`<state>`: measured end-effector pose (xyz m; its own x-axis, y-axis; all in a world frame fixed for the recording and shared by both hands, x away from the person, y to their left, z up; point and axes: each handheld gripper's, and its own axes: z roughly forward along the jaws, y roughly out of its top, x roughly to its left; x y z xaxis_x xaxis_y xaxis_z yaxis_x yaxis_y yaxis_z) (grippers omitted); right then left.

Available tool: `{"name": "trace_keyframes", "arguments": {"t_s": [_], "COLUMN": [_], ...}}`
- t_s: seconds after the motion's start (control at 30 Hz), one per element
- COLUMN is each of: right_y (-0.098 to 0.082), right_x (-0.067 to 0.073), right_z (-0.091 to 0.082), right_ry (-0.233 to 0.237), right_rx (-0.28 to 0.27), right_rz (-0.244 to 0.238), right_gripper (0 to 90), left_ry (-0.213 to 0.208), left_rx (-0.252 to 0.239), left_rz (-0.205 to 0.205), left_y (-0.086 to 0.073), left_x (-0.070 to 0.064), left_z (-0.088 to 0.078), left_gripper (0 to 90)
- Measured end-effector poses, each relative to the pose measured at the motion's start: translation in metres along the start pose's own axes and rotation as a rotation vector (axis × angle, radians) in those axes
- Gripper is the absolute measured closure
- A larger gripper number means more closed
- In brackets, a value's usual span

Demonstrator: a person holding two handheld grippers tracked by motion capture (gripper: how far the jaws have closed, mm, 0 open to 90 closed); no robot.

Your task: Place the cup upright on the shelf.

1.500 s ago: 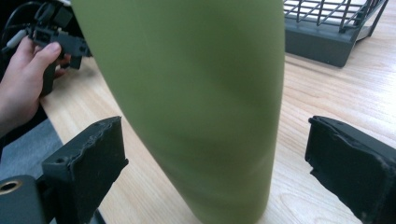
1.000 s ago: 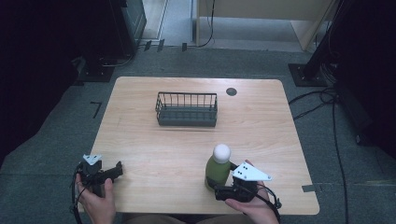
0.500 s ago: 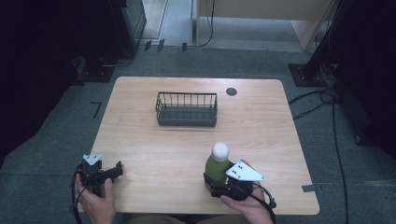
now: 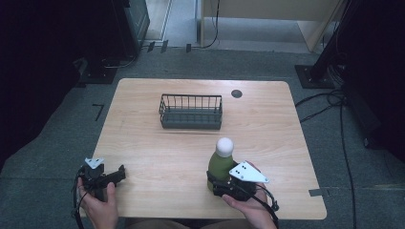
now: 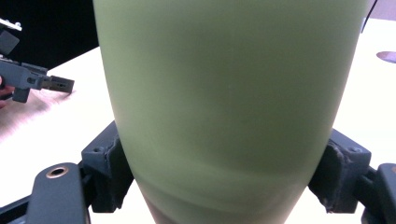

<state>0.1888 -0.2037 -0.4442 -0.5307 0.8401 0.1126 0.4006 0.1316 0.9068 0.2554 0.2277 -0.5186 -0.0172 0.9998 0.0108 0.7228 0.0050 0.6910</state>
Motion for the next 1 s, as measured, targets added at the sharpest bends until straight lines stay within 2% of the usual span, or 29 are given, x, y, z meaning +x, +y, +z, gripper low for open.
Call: {"name": "trace_keyframes", "arguments": {"t_s": [0.4,0.53,1.0], "right_y": [0.020,0.030,0.053], "right_x": [0.000,0.000,0.003], "right_z": [0.010,0.020,0.048], "right_ry": [-0.010,-0.013,-0.022], "right_rx": [-0.022,-0.019,-0.028], "right_rz": [-0.011,-0.033,-0.048], "right_gripper": [20.0,20.1,20.1], "left_ry": [0.000,0.000,0.000], "left_rx": [0.001,-0.001,-0.002], "left_rz": [-0.001,-0.002,-0.002], "left_y": [0.000,0.000,0.000], "left_x": [0.000,0.000,0.000], "left_z": [0.000,0.000,0.000], "left_gripper": [0.0,0.0,0.0]}}
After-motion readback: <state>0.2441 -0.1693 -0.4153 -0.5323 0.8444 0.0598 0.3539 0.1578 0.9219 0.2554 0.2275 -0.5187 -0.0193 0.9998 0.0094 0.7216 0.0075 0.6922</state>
